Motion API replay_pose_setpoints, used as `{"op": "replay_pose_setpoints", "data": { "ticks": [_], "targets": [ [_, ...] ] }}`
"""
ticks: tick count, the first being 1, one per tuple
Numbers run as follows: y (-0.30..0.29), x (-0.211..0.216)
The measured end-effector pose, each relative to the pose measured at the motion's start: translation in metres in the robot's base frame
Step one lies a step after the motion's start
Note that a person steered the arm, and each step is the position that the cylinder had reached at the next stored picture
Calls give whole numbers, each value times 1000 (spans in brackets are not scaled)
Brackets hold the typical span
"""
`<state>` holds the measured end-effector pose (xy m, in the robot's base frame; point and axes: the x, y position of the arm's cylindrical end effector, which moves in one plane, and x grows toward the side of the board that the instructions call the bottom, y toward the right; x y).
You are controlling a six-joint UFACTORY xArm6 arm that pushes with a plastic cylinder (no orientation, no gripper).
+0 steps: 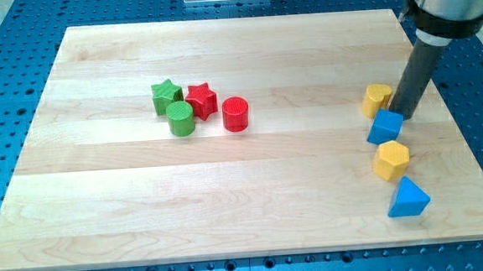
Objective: Place the red circle at the top of the yellow heart
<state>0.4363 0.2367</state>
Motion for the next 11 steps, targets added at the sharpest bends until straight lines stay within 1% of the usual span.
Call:
{"op": "replay_pose_setpoints", "data": {
  "ticks": [1,2,3,4,5,6,8,9,10,11],
  "targets": [
    [30,-40],
    [-25,-84],
    [-146,-47],
    [-229,51],
    [-299,66],
    [-280,29],
    [-158,-37],
    [-192,-16],
    [-196,-19],
    [-257,-65]
  ]
}}
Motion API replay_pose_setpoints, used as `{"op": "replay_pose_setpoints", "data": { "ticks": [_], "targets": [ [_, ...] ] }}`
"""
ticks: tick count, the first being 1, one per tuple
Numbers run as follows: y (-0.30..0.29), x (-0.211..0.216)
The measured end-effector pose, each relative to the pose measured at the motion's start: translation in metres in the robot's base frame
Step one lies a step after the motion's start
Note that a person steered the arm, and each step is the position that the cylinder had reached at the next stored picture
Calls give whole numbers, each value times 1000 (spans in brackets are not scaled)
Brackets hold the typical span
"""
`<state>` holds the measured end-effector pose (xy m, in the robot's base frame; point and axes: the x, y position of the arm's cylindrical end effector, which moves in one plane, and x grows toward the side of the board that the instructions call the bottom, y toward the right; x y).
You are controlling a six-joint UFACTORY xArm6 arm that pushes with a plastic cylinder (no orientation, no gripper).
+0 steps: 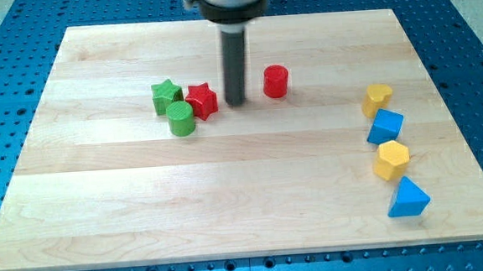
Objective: Place the red circle at the top of the yellow heart
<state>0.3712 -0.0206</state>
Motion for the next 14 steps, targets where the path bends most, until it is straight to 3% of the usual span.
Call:
{"op": "replay_pose_setpoints", "data": {
  "ticks": [2,3,4,5,7,13,14],
  "targets": [
    [111,-13],
    [114,-11],
    [72,17],
    [94,30],
    [175,4],
    [197,-31],
    [104,1]
  ]
}}
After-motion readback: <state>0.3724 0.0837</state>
